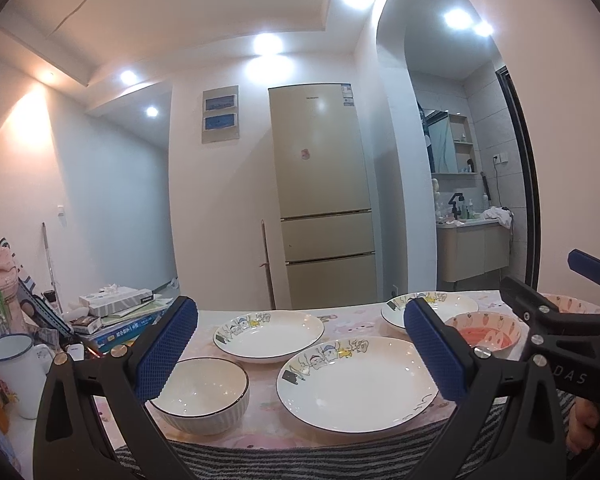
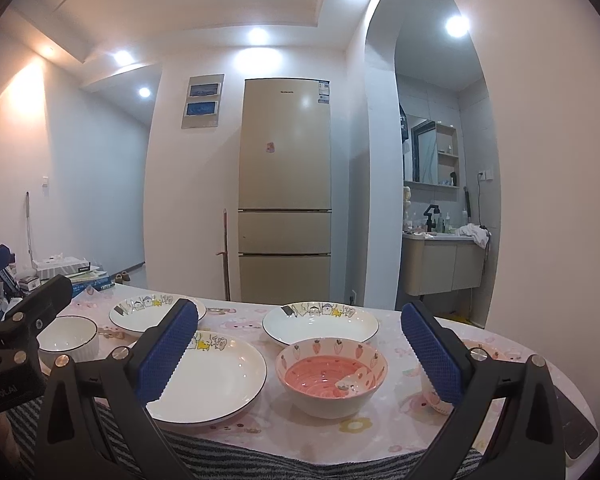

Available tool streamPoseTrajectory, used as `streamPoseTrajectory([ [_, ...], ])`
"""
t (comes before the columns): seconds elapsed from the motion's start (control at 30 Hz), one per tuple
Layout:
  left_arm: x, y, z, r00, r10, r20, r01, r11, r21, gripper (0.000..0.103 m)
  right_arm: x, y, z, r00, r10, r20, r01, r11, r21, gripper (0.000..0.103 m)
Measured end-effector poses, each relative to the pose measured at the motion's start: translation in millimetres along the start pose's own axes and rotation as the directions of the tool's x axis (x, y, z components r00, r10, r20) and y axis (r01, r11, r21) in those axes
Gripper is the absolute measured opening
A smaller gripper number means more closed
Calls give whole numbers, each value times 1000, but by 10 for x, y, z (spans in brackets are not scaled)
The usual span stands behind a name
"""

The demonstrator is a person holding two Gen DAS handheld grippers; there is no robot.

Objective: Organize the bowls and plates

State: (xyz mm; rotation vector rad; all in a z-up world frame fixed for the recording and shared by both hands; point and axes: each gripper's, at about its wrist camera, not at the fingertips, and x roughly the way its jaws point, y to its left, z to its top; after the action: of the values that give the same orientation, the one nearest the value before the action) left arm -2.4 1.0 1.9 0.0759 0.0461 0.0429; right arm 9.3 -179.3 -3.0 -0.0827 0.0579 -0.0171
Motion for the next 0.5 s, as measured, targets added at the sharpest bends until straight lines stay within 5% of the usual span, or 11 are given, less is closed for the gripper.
streamPoseTrajectory([
  [0.5, 43, 34, -28, 1000, -2, -24, 1, 1000, -18, 103, -149, 93, -7, 998, 19, 64, -17, 999, -41, 103],
])
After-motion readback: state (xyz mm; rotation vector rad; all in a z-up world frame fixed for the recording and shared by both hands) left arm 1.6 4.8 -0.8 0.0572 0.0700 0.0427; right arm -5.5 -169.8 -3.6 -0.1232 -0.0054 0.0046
